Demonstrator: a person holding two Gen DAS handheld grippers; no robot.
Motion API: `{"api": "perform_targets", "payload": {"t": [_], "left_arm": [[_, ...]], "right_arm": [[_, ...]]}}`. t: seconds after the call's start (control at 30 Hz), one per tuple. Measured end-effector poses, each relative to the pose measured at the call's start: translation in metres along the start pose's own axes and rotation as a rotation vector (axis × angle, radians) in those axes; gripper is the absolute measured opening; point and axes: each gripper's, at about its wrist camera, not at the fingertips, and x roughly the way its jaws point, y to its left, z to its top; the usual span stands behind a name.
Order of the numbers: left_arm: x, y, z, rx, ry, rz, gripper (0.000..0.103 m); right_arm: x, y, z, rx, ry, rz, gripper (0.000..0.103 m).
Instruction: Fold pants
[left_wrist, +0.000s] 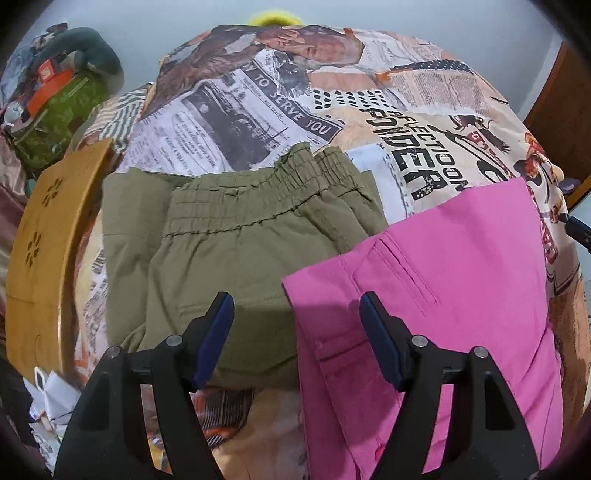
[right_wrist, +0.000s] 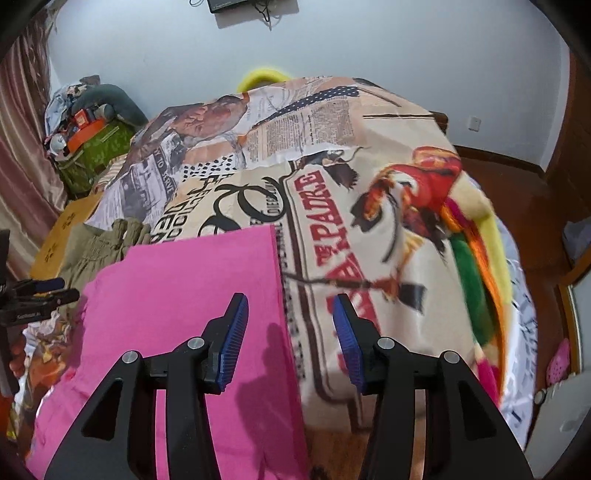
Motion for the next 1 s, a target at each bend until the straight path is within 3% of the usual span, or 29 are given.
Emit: {"api": "perform_targets", "payload": {"t": [0.17, 0.3, 0.47, 0.5, 0.57, 0.6, 0.63, 0.73, 0.8, 1.0], "left_arm": [[0.019, 0.006, 0.003, -0.046, 0.035, -0.052, 0.073], [0.029, 0.008, 0.002, -0.059, 0.031, -0.046, 0.082], [0.039, 0.009, 0.003, -0.076, 0.045, -0.081, 0.081], [0.04, 0.009, 0.003, -0.075, 0.048, -0.093, 0.071], [0.041, 0.005, 0.003, -0.074, 0.049, -0.141, 0.053], [0.04, 0.003, 0.004, -0.072, 0.046, -0.156, 0.043], [0.038, 0.0, 0.004, -0.067, 0.042, -0.151, 0.041], [0.034, -0.011, 0.003, -0.03, 0.03, -0.104, 0.021], [0.03, -0.014, 0.003, -0.014, 0.023, -0.076, 0.016], [0.006, -0.011, 0.006, -0.027, -0.017, -0.062, 0.013]], "right_arm": [[0.029, 0.007, 0.012, 0.0, 0.012, 0.054, 0.044], [0.049, 0.011, 0.018, 0.006, 0.023, 0.057, 0.044], [0.058, 0.01, 0.021, 0.047, -0.014, 0.067, 0.044], [0.058, 0.011, 0.021, 0.047, -0.019, 0.069, 0.043], [0.057, 0.013, 0.021, 0.04, -0.036, 0.07, 0.021], [0.056, 0.015, 0.021, 0.034, -0.042, 0.073, 0.017], [0.057, 0.016, 0.022, 0.03, -0.041, 0.078, 0.011], [0.054, 0.019, 0.021, 0.011, -0.042, 0.074, 0.006], [0.05, 0.02, 0.02, 0.008, -0.047, 0.075, 0.004], [0.024, 0.024, 0.026, 0.005, -0.095, 0.087, 0.003]]}}
